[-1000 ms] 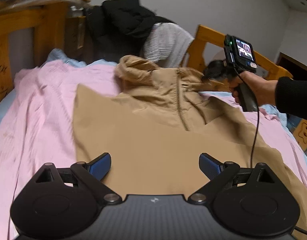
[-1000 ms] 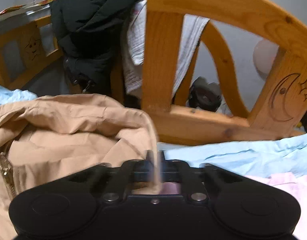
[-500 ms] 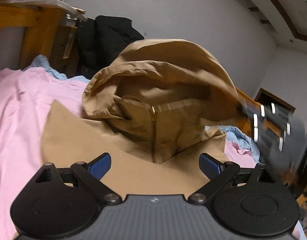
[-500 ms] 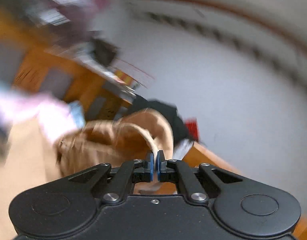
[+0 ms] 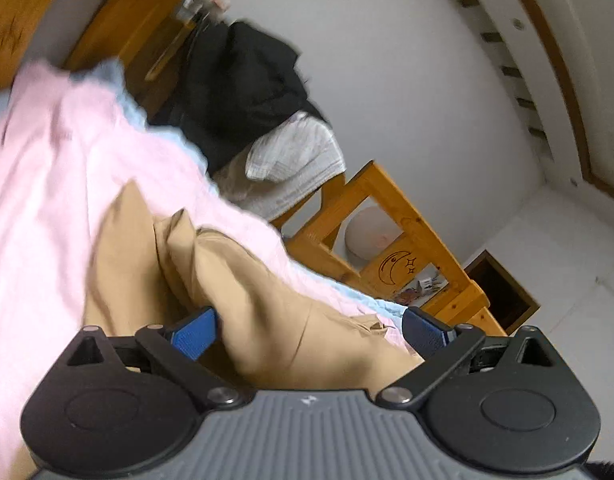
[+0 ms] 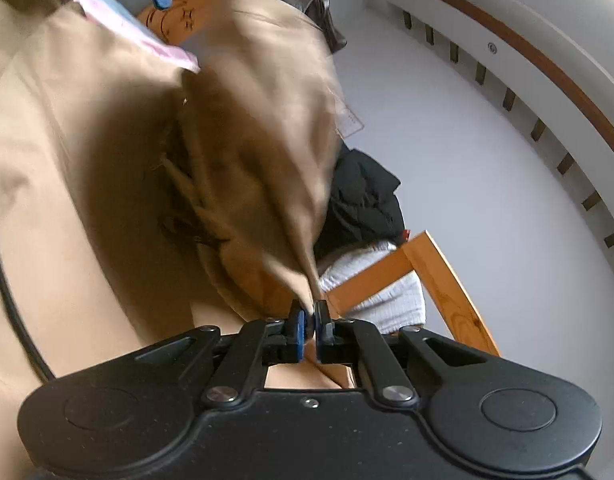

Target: Fold large clothes

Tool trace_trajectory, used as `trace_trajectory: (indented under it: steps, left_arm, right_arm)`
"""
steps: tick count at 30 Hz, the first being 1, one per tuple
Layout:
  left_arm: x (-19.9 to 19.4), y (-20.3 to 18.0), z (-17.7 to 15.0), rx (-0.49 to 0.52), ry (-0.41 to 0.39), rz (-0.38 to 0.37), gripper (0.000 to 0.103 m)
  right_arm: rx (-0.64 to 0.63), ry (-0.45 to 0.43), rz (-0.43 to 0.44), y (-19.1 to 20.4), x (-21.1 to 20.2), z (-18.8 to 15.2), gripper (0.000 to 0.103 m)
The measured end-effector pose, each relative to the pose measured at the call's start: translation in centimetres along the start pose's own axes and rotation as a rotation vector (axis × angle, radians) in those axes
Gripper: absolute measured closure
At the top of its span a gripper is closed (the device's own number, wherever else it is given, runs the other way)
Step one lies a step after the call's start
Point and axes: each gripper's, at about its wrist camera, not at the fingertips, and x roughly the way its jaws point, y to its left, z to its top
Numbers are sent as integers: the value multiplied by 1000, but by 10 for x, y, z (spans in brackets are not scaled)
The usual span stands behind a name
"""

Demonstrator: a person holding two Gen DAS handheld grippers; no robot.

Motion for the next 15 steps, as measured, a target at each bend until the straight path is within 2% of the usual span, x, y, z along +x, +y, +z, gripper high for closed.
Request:
trace_trajectory:
  steps: [1,3,5,6,7,8,10,15]
  left_arm:
    - [7,6,-1,-34,19,15,4]
    - [19,13,-5,-80,66,94,10]
    - [26,19,-6,-94,94,126,21]
    - [28,19,-7,-92,100,140,22]
    - [30,18,-8,-84,111,148,23]
    - [31,18,-8,-79,117,151,23]
    - [31,17,-11,-68,134,153,23]
    - [21,17,-12,-37,139,169,23]
  right_arm:
    - [-18,4,4,1,3,-1,100]
    - [-55,6,6,2,8,-1,98]
    - [-87,8,-3,2,14,-3,96]
    - [-104,22,-8,1,18,-4,92]
    - [-112,48,-5,-1,21,-6,80]
    - [-99,67,9,-3,19,-7,67]
    - [-66,96,61,-10,10,-11,55]
    - [162,191,173,-35,-7,1,49]
